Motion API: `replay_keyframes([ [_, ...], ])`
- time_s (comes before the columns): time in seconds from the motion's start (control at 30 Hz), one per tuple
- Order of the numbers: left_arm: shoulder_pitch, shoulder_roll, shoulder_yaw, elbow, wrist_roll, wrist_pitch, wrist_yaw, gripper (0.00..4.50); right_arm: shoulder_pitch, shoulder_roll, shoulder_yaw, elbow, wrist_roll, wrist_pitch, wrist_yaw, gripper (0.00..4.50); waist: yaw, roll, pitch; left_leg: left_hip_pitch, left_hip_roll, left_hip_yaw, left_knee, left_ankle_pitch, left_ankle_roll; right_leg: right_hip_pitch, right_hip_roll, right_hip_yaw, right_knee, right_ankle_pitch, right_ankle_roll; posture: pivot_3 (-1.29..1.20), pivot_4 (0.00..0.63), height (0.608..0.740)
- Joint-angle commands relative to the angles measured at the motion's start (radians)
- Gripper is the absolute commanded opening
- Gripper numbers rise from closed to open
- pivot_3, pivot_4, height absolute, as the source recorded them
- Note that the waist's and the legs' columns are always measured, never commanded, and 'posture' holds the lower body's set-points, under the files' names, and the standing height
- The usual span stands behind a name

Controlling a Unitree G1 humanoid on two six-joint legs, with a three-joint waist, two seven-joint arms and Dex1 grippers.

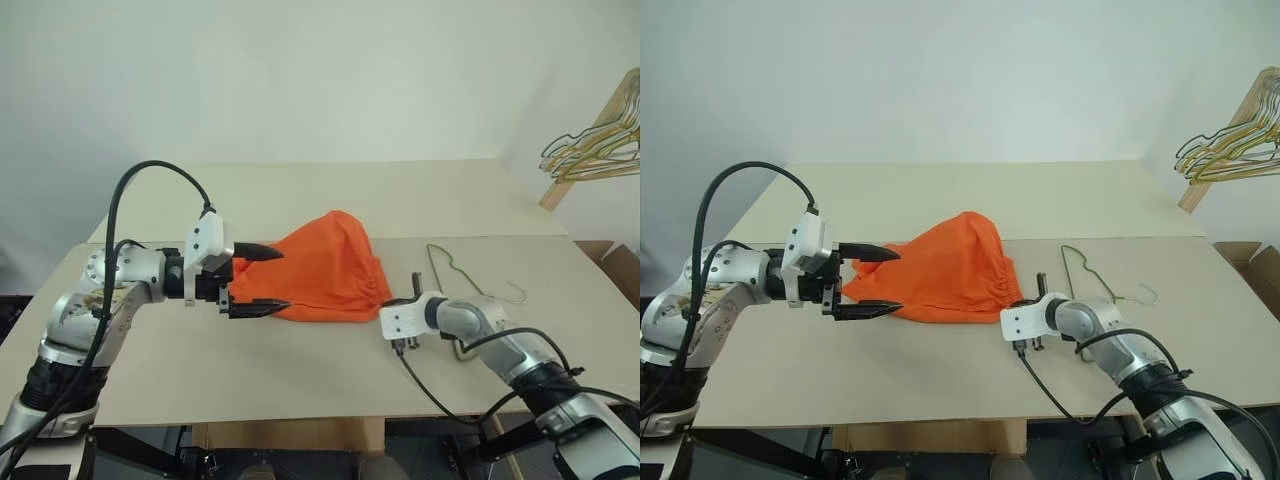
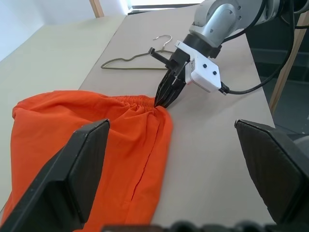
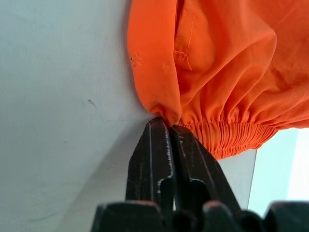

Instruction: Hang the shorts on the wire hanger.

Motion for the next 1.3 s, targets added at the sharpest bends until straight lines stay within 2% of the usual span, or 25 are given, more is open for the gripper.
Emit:
replay_keyframes([
  [0.03, -0.010, 0.013, 0.028, -0.010, -0.008, -0.010, 0.002, 4.50, -0.013, 0.004, -0.002, 0.019, -0.005, -0.009, 0.014, 0.01, 0.001, 0.000, 0.000, 0.000, 0.000, 0.000, 0.000, 0.000, 0.000, 0.000, 0.000, 0.000, 0.000, 0.000, 0.000, -0.02, 0.000, 0.740],
  [0.2, 0.002, 0.025, 0.017, 0.015, 0.027, -0.030, 0.004, 4.50, -0.001, -0.010, -0.029, -0.030, 0.030, -0.022, 0.030, 0.01, 0.001, 0.000, 0.000, 0.000, 0.000, 0.000, 0.000, 0.000, 0.000, 0.000, 0.000, 0.000, 0.000, 0.000, 0.000, -0.02, 0.000, 0.740],
  [0.43, 0.022, 0.061, -0.029, 0.164, 0.189, -0.133, 0.025, 4.50, 0.093, -0.117, -0.151, -0.268, 0.198, -0.026, 0.134, 0.01, 0.006, 0.001, 0.001, -0.001, 0.000, 0.000, -0.002, 0.000, 0.000, -0.001, 0.000, 0.000, 0.000, -0.001, -0.001, -0.05, 0.000, 0.740],
  [0.63, 0.028, 0.078, -0.097, 0.295, 0.320, -0.310, -0.019, 4.50, 0.172, -0.197, -0.221, -0.376, 0.257, -0.022, 0.179, 0.01, 0.005, 0.001, 0.001, -0.001, 0.000, 0.000, -0.002, 0.000, 0.000, -0.001, 0.000, -0.001, 0.000, -0.001, -0.001, -0.07, 0.000, 0.740],
  [0.73, 0.011, 0.080, -0.154, 0.384, 0.429, -0.470, -0.014, 4.50, 0.192, -0.215, -0.237, -0.395, 0.266, -0.022, 0.186, 0.01, 0.004, 0.001, 0.001, -0.001, 0.000, 0.000, -0.002, 0.000, 0.000, -0.001, 0.000, -0.001, 0.000, -0.001, -0.001, -0.09, 0.000, 0.740],
  [0.93, -0.057, 0.012, -0.244, 0.523, 0.549, -0.611, 0.006, 4.50, 0.204, -0.215, -0.254, -0.427, 0.272, 0.003, 0.190, 0.01, 0.004, 0.001, 0.001, -0.001, 0.000, 0.001, -0.001, 0.000, 0.000, -0.001, 0.000, -0.001, 0.000, -0.001, -0.001, -0.12, 0.000, 0.740],
  [1.13, -0.127, -0.025, -0.326, 0.697, 0.736, -0.776, 0.124, 4.50, 0.215, -0.217, -0.263, -0.448, 0.276, 0.021, 0.191, 0.01, 0.000, 0.001, 0.001, -0.002, 0.000, 0.001, -0.001, 0.000, 0.001, -0.002, 0.000, 0.000, -0.001, -0.001, -0.001, -0.13, 0.000, 0.740],
  [1.23, -0.151, -0.024, -0.349, 0.762, 0.799, -0.832, 0.171, 3.87, 0.224, -0.224, -0.276, -0.458, 0.282, 0.028, 0.195, 0.00, -0.001, 0.002, 0.000, -0.001, 0.000, 0.001, -0.001, 0.000, 0.001, -0.001, 0.000, 0.000, 0.000, -0.001, 0.000, -0.14, 0.000, 0.740],
  [1.3, -0.162, -0.032, -0.346, 0.793, 0.809, -0.849, 0.195, 3.25, 0.228, -0.224, -0.283, -0.464, 0.284, 0.034, 0.199, 0.00, -0.002, 0.002, 0.000, -0.001, 0.000, 0.001, -0.001, 0.000, 0.001, -0.001, 0.000, 0.000, 0.000, -0.001, 0.000, -0.14, 0.000, 0.740],
])
